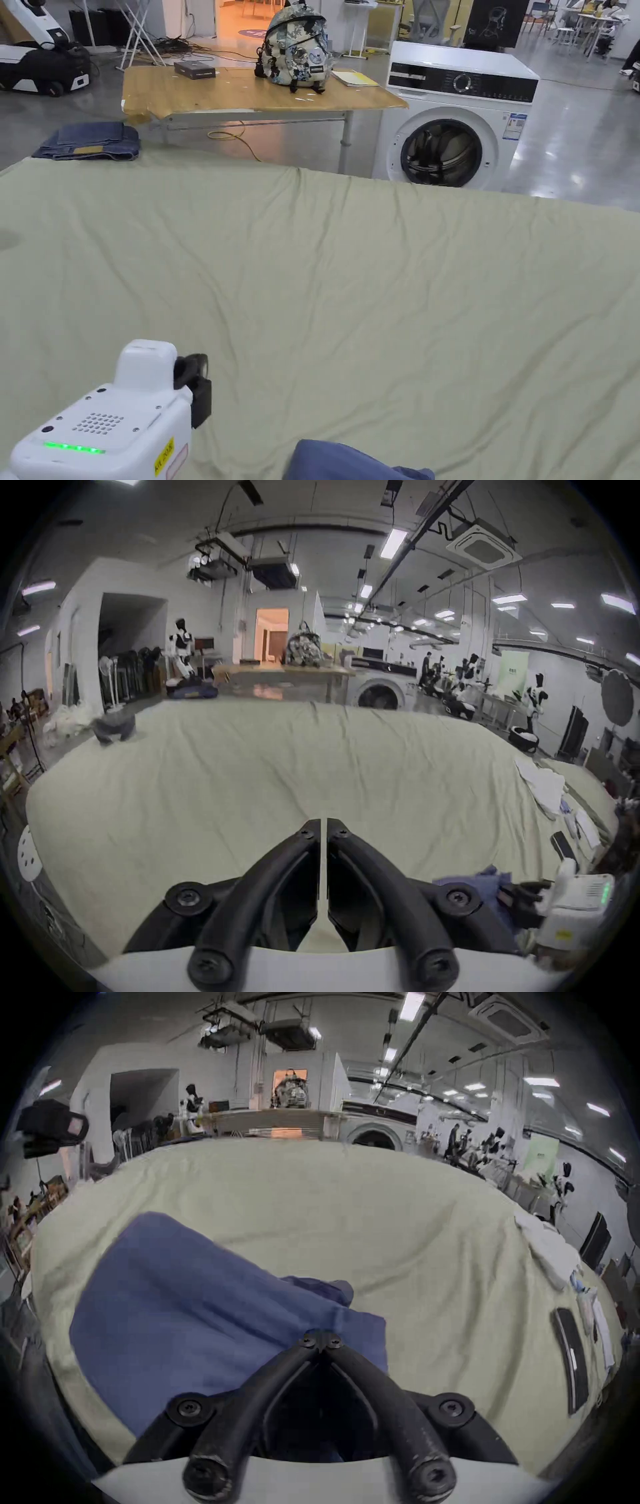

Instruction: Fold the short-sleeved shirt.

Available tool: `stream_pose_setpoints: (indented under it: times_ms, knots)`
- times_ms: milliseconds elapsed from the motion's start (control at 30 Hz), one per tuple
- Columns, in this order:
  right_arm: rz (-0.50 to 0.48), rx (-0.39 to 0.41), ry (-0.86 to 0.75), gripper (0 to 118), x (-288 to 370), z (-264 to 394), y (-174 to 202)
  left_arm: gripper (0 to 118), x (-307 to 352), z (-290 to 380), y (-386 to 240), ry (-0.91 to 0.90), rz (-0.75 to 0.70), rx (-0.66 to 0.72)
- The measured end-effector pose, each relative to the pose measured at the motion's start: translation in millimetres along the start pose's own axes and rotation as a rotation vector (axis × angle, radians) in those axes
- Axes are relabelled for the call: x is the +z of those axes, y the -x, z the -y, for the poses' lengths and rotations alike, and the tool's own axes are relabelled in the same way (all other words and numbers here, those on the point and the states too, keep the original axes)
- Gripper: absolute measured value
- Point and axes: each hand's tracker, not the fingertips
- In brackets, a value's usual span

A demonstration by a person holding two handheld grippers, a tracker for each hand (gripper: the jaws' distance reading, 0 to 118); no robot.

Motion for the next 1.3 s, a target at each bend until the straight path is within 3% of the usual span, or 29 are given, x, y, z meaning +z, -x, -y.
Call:
stream_pose_setpoints:
  times_ms: [200,233,267,300,333,400,467,733,900,967,1000,1067,1133,1200,1300]
  knots:
    - [-0.010,0.000,-0.003,0,4,-5,-4,3,-28,12,12,0.324,0.281,0.123]
    - [-0.017,-0.007,-0.001,0,6,-6,-5,11,-32,15,11,0.379,0.297,0.128]
    - [-0.021,-0.009,0.002,0,6,-8,-6,27,-42,21,18,0.402,0.302,0.126]
    - [-0.025,-0.008,0.006,0,6,-9,-6,51,-47,24,21,0.425,0.346,0.137]
    - [-0.028,-0.007,0.009,0,6,-9,-7,65,-52,26,25,0.450,0.393,0.160]
    - [-0.033,-0.008,0.012,0,7,-9,-7,79,-61,29,23,0.519,0.541,0.291]
    - [-0.033,-0.010,0.014,0,7,-10,-7,79,-77,39,29,0.604,0.657,0.442]
    - [-0.035,-0.021,0.021,0,7,-11,-9,82,-128,92,20,0.814,0.831,0.574]
    - [-0.032,-0.026,0.024,0,7,-10,-9,80,-133,104,6,0.724,0.930,0.743]
    - [-0.034,-0.035,0.029,0,6,-11,-10,66,-123,100,-2,0.727,0.928,0.722]
    - [-0.035,-0.040,0.031,0,6,-11,-11,50,-122,100,-5,0.730,0.909,0.690]
    - [-0.034,-0.042,0.034,0,5,-11,-11,41,-124,100,-2,0.735,0.874,0.650]
    - [-0.033,-0.041,0.033,0,5,-10,-11,24,-123,100,-3,0.734,0.876,0.664]
    - [-0.030,-0.036,0.029,0,6,-9,-8,20,-128,100,2,0.768,0.786,0.601]
    - [-0.020,-0.025,0.020,0,6,-8,-6,18,-123,97,2,0.727,0.831,0.595]
